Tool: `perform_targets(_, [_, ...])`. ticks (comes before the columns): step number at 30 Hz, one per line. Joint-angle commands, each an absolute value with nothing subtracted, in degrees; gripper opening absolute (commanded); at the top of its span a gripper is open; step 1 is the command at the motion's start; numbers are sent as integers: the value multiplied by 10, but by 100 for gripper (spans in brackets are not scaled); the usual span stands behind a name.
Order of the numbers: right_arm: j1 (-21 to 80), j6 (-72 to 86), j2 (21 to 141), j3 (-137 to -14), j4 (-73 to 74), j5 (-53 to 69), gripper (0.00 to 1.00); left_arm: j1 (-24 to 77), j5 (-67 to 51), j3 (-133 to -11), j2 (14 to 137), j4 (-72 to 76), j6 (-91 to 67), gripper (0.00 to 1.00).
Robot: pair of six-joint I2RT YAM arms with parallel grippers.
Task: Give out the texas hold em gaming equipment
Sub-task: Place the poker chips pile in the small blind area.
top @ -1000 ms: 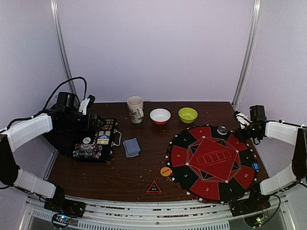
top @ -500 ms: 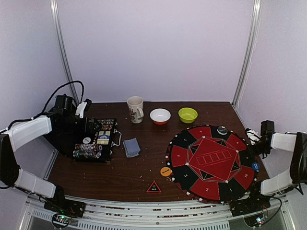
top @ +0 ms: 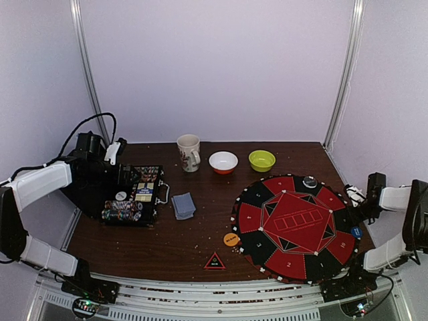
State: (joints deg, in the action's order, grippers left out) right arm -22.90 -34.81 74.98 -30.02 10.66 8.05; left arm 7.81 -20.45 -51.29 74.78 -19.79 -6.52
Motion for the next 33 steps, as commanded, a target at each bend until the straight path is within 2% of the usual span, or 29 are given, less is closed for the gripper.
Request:
perform_targets(1, [-232, -354, 779, -310, 137, 123, 17, 71, -192, -510, 748, -184, -57, 87])
perform_targets(5, [-232, -351, 789, -309, 136, 112, 24, 70, -193, -512, 753, -186, -56, 87])
perform_targets(11, [-232, -355, 773, -287, 131, 95, 43, 70, -191, -512, 747, -186, -54, 87])
perform_targets(16, [-232, -364, 765, -280, 127, 88, 49, 68, -185, -512, 744, -188, -53, 87])
perform_targets(21, [-232, -367, 768, -282, 128, 94, 60, 68, -190, -513, 744, -186, -54, 87])
perform_targets(24, [-232, -371, 762, -288, 129, 109, 72, 68, -190, -512, 743, -186, -52, 87])
perform_targets(25, [-232, -373, 759, -293, 128, 120, 79, 67, -191, -511, 742, -184, -51, 87])
perform_targets(27, [-232, -361, 752, -308, 126, 163, 98, 67, -195, -511, 739, -179, -51, 87])
perform_targets(33, [-202, -297, 745, -366, 92, 218, 100, 67, -213, -502, 728, -152, -46, 87])
